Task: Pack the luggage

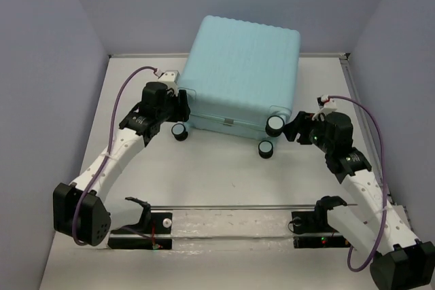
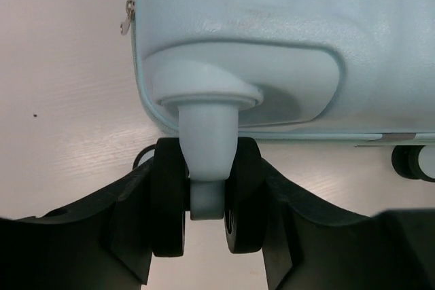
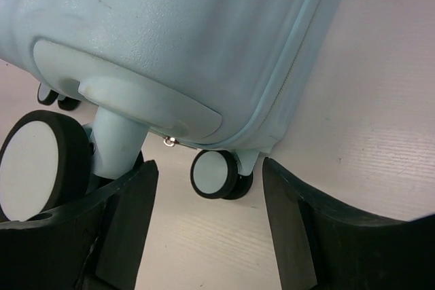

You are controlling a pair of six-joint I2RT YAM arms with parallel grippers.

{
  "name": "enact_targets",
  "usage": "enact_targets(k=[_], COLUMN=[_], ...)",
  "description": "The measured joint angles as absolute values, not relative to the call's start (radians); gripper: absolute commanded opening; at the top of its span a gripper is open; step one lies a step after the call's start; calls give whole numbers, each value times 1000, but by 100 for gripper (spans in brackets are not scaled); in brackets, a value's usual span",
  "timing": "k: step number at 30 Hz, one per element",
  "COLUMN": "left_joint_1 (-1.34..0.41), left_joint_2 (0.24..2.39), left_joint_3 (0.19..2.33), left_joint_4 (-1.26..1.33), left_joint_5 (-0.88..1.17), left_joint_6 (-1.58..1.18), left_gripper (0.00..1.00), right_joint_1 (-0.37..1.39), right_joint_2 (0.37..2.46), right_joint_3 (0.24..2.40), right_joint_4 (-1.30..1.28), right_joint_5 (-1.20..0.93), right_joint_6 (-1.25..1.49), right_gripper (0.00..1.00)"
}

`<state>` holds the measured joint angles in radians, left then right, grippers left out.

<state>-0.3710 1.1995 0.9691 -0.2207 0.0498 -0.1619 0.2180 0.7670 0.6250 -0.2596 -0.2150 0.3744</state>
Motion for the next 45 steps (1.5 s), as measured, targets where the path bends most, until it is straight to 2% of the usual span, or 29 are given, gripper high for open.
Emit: enact_targets(k=[1, 2, 6, 9, 11, 12, 13, 16, 17, 21, 27, 29, 30, 32, 34, 35, 39, 42, 45], left_joint_1=[-371, -371, -371, -371, -372, -375, -382, -425, -436, -492, -569, -593, -602, -613, -614, -614, -616, -621, -631], left_joint_2=[1202, 1205, 1211, 1211, 1207, 1201, 1194, 1140, 1126, 1032, 896, 854, 838, 813, 795, 792, 784, 784, 785], left_joint_3=[969, 969, 975, 975, 971, 965, 955, 907, 896, 831, 749, 724, 715, 702, 694, 693, 667, 655, 646], left_joint_4=[-217, -203, -202, -202, -199, -195, -183, -161, -161, -166, -191, -198, -200, -210, -219, -222, -183, -156, -136], left_joint_5=[62, 64, 66, 76, 79, 77, 69, 40, 33, -2, -73, -96, -102, -121, -136, -142, -143, -128, -114], left_joint_6=[-163, -162, -156, -158, -161, -162, -166, -192, -205, -289, -419, -463, -477, -499, -512, -517, -558, -589, -616], left_gripper=[20, 7, 6, 6, 6, 6, 6, 6, 6, 6, 6, 6, 6, 6, 6, 6, 6, 6, 6], right_joint_1=[218, 218, 218, 218, 218, 218, 218, 222, 217, 189, 171, 171, 171, 171, 163, 161, 152, 165, 178], right_joint_2=[768, 769, 798, 833, 857, 870, 878, 910, 921, 1010, 1190, 1230, 1251, 1272, 1279, 1285, 1274, 1205, 1039], right_joint_3=[623, 622, 622, 622, 630, 638, 647, 695, 716, 797, 910, 940, 955, 973, 982, 994, 1019, 1019, 1010], right_joint_4=[-256, -253, -242, -224, -216, -215, -218, -241, -263, -292, -253, -247, -244, -242, -249, -265, -318, -368, -376], right_joint_5=[-217, -217, -212, -197, -183, -178, -171, -154, -144, -144, -265, -290, -303, -310, -305, -287, -205, -145, -113], right_joint_6=[379, 380, 392, 402, 410, 411, 414, 422, 425, 422, 393, 379, 371, 345, 328, 299, 242, 235, 250], right_gripper=[72, 72, 75, 73, 63, 55, 28, 13, 12, 12, 14, 25, 42, 64, 80, 82, 81, 74, 47])
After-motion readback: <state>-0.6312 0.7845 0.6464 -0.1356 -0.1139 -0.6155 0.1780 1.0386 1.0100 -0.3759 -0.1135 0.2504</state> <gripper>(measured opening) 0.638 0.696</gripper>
